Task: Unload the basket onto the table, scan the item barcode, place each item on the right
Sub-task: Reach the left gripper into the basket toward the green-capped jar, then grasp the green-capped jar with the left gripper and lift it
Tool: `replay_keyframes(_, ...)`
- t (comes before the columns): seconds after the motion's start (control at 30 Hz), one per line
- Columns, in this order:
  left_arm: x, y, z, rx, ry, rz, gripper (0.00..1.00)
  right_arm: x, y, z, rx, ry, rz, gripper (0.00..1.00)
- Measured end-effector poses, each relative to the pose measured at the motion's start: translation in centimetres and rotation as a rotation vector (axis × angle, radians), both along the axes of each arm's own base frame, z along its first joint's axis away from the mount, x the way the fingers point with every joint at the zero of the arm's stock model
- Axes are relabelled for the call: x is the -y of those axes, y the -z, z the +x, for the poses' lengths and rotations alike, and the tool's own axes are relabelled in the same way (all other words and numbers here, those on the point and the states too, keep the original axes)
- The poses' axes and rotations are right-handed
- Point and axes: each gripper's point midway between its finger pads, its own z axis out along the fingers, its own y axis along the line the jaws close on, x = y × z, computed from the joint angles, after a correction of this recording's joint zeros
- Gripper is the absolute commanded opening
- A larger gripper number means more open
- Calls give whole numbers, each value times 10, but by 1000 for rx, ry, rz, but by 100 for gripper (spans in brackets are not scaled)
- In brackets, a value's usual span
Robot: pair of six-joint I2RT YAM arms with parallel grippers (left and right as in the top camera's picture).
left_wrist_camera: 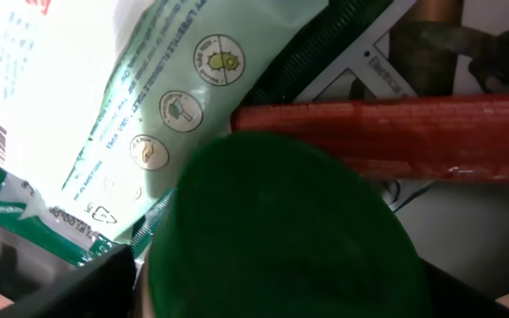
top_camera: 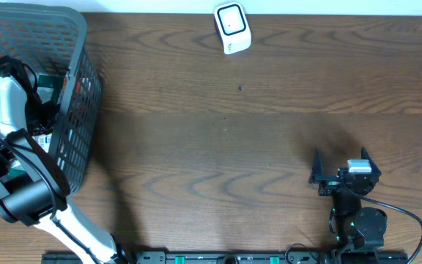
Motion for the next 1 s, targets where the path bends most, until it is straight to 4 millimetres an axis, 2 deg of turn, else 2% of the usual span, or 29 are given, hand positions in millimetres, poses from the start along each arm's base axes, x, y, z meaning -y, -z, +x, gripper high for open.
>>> replay_keyframes(0.23, -2, 0, 3, 13, -3, 6, 87, 0, 0, 0, 0, 0, 0, 99)
replay_keyframes(0.3, -2, 0, 3, 14, -11, 7, 100, 0, 0, 0, 0, 0, 0, 99)
replay_keyframes(0.5, 1, 9, -1, 5, -45, 4, 98, 0, 0, 0, 0, 0, 0, 99)
replay_keyframes(0.57, 3, 14, -5, -6, -52, -2, 80, 0, 0, 0, 0, 0, 0, 99)
replay_keyframes(0.63, 4, 16, -8, -13, -55, -8, 66, 0, 0, 0, 0, 0, 0, 99)
replay_keyframes(0.8, 5, 15, -9, -18, -64, -8, 65, 0, 0, 0, 0, 0, 0, 99)
replay_keyframes(1.0, 3, 3, -6, -14, -64, -7, 65, 0, 0, 0, 0, 0, 0, 99)
